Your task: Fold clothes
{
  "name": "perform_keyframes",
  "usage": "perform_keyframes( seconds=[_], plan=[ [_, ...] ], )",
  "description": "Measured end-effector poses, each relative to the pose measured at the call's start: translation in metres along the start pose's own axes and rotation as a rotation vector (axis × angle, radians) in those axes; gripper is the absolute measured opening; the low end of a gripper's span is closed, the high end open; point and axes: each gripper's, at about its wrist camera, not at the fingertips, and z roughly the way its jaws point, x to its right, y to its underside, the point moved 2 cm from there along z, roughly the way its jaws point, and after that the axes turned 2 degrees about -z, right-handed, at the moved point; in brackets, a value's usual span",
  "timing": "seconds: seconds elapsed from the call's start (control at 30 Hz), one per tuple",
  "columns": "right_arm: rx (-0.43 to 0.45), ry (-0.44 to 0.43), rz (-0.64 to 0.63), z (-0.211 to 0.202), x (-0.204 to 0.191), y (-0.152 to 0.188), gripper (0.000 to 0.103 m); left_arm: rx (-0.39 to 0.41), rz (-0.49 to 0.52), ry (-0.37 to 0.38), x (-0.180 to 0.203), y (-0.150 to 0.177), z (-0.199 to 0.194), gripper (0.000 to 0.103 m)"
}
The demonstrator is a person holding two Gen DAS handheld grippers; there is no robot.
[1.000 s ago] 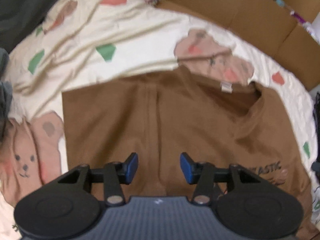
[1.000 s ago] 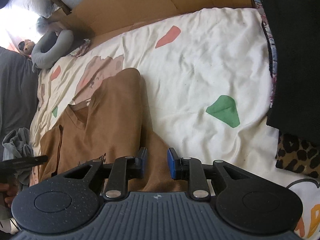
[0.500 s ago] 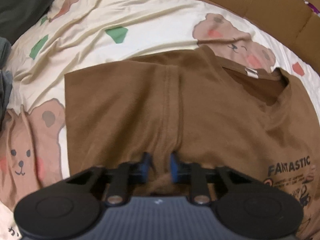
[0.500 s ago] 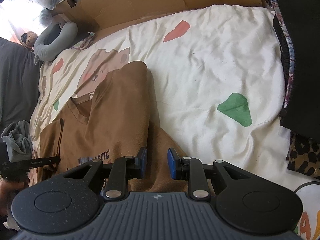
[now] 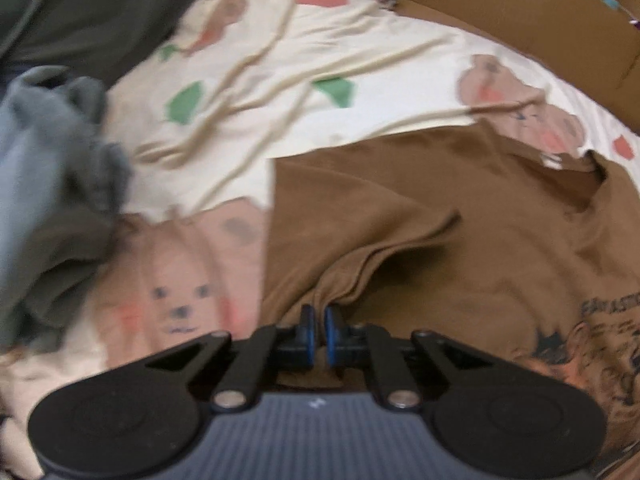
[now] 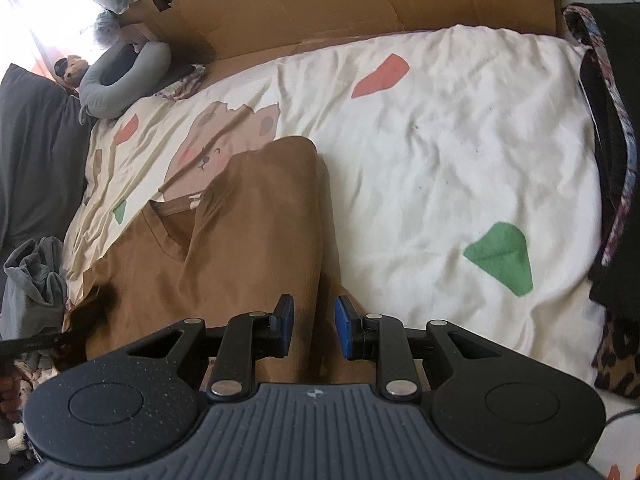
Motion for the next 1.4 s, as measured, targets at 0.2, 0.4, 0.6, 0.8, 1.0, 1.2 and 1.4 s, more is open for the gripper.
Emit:
perform_keyframes(
  seconds=[0.2,0.4,0.6,0.8,1.0,1.2,1.4],
  plan=[
    [0.011,0.007,-0.014,0.007,-0.003,-0.009,0.024,-0.030,-0.035,-0.095,-0.044,0.013,-0.005,0.006],
    [0.002,0.025,-0.036,0.015,-0.004,-0.014,0.024,-0.037,-0.060,-0.177,-0.073,0.022,-0.006,0.006],
    [-0.016,0.014,-0.031,0.022,-0.006,-0.014,0.024,-0.044,-0.069,-0.207,-0.084,0.023,-0.005,0.006],
    [-0.032,0.004,-0.034,0.032,-0.011,-0.015,0.024,-0.106,-0.081,-0.215,-0.080,0.024,0.005,0.011],
    [0.013,-0.019,0.030,0.045,-0.009,-0.030,0.035,-0.046,-0.057,-0.224,-0.064,0.013,-0.011,0.029],
    [0.029,-0.023,0.017,0.058,-0.007,-0.048,0.045,0.010,-0.057,-0.193,-0.037,-0.007,-0.020,0.038],
    [-0.005,-0.066,0.052,0.074,0.003,-0.052,0.045,0.088,-0.057,-0.133,0.002,-0.028,-0.019,0.046]
  ],
)
